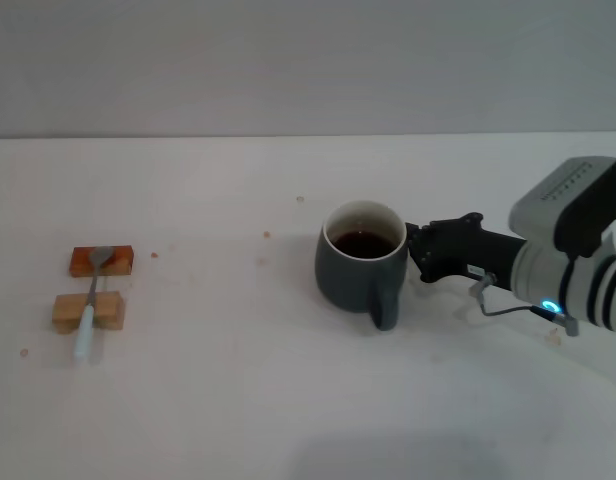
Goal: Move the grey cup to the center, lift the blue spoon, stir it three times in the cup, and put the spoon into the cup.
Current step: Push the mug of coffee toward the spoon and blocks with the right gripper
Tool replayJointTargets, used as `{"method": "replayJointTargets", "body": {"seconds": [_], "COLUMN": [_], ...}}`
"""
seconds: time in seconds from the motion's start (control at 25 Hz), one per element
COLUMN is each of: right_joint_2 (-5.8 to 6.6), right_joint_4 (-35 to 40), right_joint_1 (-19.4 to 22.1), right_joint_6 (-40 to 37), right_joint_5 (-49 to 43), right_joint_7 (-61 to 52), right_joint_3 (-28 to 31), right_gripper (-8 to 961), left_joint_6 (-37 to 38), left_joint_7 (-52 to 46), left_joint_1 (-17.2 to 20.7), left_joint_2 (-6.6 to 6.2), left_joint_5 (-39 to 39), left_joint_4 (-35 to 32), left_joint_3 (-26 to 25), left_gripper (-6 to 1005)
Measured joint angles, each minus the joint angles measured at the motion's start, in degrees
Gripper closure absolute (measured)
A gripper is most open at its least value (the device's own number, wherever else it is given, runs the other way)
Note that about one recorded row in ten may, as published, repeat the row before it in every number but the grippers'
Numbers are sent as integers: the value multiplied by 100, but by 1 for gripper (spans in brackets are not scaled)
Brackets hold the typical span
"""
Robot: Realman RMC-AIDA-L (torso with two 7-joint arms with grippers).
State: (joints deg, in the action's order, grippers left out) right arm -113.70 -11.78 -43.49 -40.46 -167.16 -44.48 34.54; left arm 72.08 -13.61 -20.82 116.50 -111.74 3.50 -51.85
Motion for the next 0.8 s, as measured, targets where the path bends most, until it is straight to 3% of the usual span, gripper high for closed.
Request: {"method": "replayJointTargets", "body": {"seconds": [0.4,0.8], "right_joint_2": [-260,-412], "right_joint_4": [-99,-114], "right_joint_1": [-339,-447], "right_joint_6": [310,389], "right_joint_5": [20,29], "right_joint_7": [21,163], "right_joint_3": [159,450], "right_gripper": [955,955], "left_joint_6": [127,126], "left_joint_7": [-510,-791], "left_joint_1": [219,317], "left_joint_2": [-183,-228], "left_joint_5": [-9,-7], "left_joint_4": [-57,-126], "left_joint_3": [433,687], "left_gripper": [215,215]}}
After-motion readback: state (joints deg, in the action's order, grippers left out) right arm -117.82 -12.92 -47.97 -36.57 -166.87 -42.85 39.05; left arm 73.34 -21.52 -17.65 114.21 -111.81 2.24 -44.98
